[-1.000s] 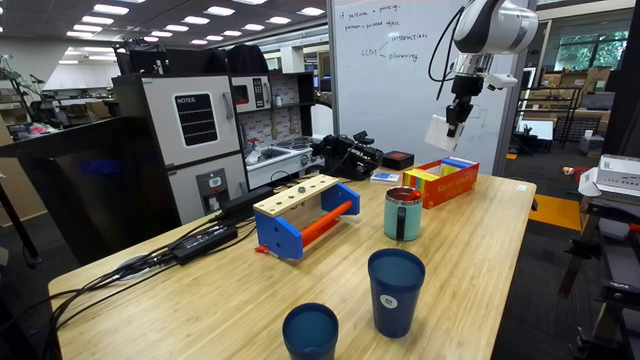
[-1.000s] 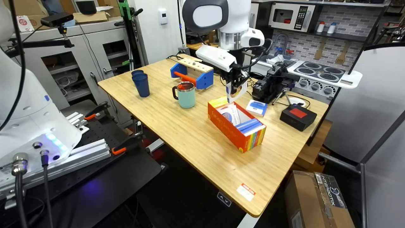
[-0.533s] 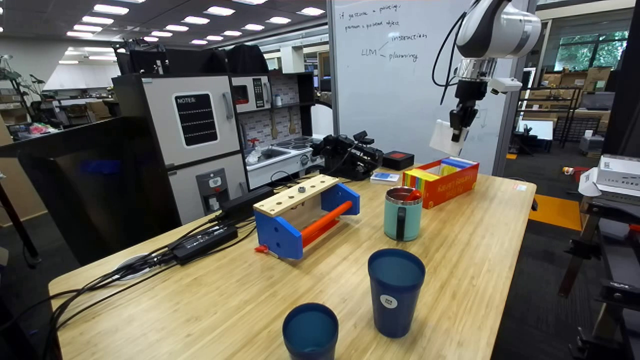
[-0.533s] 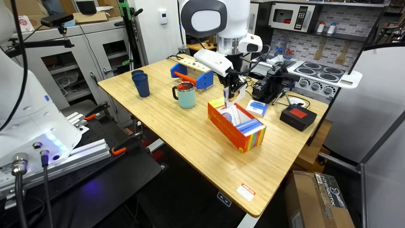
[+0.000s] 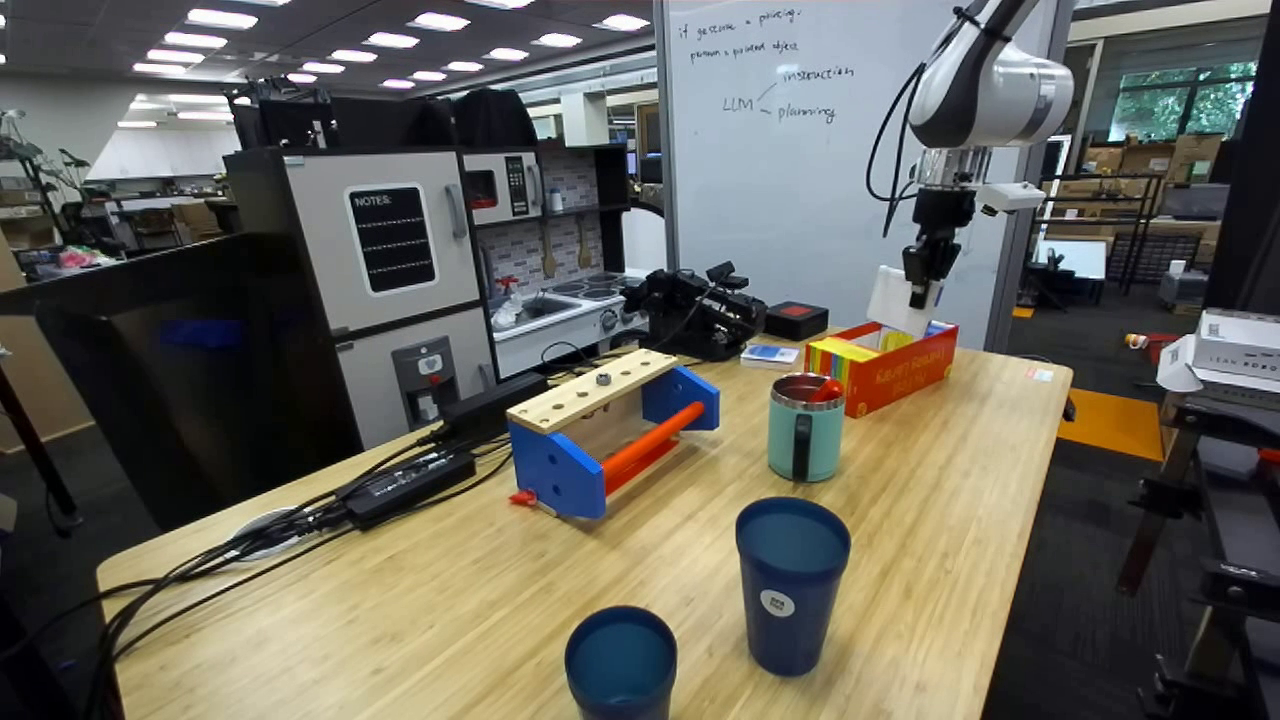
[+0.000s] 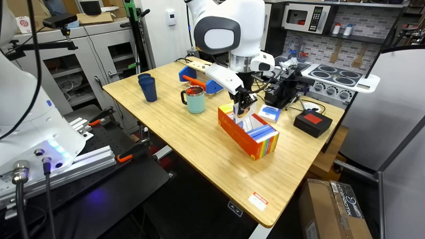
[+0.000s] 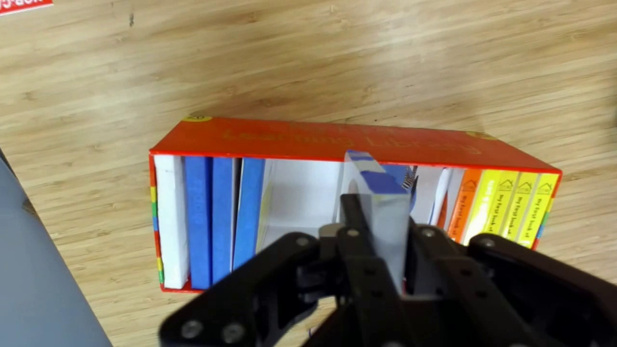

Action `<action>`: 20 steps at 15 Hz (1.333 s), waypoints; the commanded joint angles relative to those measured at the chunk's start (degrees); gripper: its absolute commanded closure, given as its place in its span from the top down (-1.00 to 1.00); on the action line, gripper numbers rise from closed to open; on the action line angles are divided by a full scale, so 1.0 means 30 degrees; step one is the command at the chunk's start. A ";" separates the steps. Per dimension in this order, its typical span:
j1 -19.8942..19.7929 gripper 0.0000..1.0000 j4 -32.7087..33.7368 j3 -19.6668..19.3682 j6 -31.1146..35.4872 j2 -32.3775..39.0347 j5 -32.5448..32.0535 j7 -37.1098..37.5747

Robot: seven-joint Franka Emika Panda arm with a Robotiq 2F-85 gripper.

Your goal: Remove the screwdriver from the rack, put it in the cup, and then remove the book from the table and put it in the box

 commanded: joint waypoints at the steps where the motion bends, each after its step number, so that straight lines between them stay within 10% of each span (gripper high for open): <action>1: -0.0395 -0.93 0.0897 0.0358 0.0013 0.0640 -0.0024 0.0379; 15: -0.0828 -0.93 0.2262 0.0485 -0.0548 0.2363 -0.0235 0.0901; 16: -0.0891 -0.85 0.2383 0.0542 -0.0690 0.2470 -0.0229 0.0864; 17: -0.0957 -0.20 0.2481 0.0602 -0.0808 0.2550 -0.0207 0.0815; 20: -0.1048 0.07 0.2560 0.0640 -0.0964 0.2585 -0.0193 0.0782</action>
